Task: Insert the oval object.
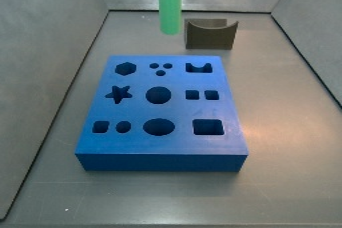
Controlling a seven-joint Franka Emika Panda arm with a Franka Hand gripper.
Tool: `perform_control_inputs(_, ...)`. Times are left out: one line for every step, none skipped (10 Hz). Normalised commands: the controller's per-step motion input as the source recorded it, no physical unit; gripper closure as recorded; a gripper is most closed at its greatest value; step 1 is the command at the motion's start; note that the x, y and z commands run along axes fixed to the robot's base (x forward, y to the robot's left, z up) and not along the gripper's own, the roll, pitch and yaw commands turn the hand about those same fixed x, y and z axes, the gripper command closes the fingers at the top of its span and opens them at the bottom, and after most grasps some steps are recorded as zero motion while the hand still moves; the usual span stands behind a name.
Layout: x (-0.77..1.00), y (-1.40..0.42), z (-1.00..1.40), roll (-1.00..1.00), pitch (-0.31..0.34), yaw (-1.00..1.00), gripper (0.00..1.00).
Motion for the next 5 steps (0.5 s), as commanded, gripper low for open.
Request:
perform_control_inputs(0.00, -0.30, -0.31, -0.03, -0.047, -0.81, 1.00)
perform_control_inputs(0.00, -0.32, -0.36, -0.02, -0.081, -0.82, 1.00)
perform_control_inputs(0.00, -0.39, -0.31, -0.02, -0.067, -0.76, 1.00)
perform_control_inputs(0.00, -0.38, -0.30, -0.02, -0.064, -0.76, 1.00)
perform_control_inputs(0.00, -0.36, -0.29, -0.02, -0.049, -0.77, 1.00)
